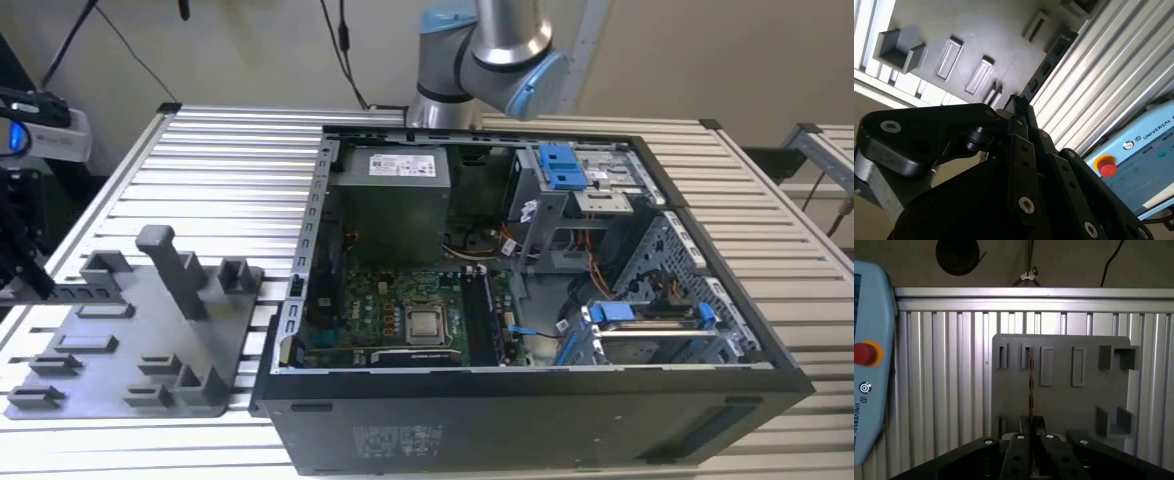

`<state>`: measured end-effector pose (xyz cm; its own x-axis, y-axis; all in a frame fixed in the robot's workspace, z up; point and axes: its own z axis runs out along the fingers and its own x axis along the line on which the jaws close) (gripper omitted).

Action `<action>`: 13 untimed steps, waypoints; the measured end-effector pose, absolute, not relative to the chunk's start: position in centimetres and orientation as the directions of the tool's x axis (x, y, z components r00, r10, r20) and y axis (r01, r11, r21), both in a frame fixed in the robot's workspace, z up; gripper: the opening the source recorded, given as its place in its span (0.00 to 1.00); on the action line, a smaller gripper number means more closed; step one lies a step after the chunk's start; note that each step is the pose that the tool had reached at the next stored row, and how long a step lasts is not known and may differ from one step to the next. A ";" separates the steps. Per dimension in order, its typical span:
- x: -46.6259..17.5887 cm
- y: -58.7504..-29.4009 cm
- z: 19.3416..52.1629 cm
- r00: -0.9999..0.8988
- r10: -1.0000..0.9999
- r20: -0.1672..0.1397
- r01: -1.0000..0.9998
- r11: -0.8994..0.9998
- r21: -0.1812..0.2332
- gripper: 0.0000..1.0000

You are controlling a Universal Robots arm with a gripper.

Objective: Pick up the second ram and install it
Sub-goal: 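Pick up the second ram and move it above second insertion slot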

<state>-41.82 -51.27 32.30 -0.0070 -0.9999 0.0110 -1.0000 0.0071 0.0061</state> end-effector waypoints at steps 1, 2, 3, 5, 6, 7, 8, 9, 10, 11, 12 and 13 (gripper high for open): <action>-41.8 -51.3 32.5 -0.007 -1.000 0.011 -1.000 0.007 0.006 0.14; -41.8 -51.3 32.7 -0.007 -1.000 0.011 -1.000 0.007 0.006 0.14; -41.8 -51.3 32.9 -0.007 -1.000 0.011 -1.000 0.007 0.006 0.14; -41.8 -51.3 33.3 -0.007 -1.000 0.011 -1.000 0.007 0.006 0.14; -41.8 -51.3 33.5 -0.007 -1.000 0.011 -1.000 0.007 0.006 0.14; -41.8 -51.3 33.7 -0.007 -1.000 0.011 -1.000 0.007 0.006 0.14; -41.8 -51.3 33.9 -0.007 -1.000 0.011 -1.000 0.007 0.006 0.14; -41.8 -51.3 34.1 -0.007 -1.000 0.011 -1.000 0.007 0.006 0.14; -41.8 -51.3 34.4 -0.007 -1.000 0.011 -1.000 0.007 0.006 0.14; -41.8 -51.3 34.6 -0.007 -1.000 0.011 -1.000 0.007 0.006 0.14; -41.8 -51.3 34.9 -0.007 -1.000 0.011 -1.000 0.007 0.006 0.14; -41.8 -51.3 35.1 -0.007 -1.000 0.011 -1.000 0.007 0.006 0.14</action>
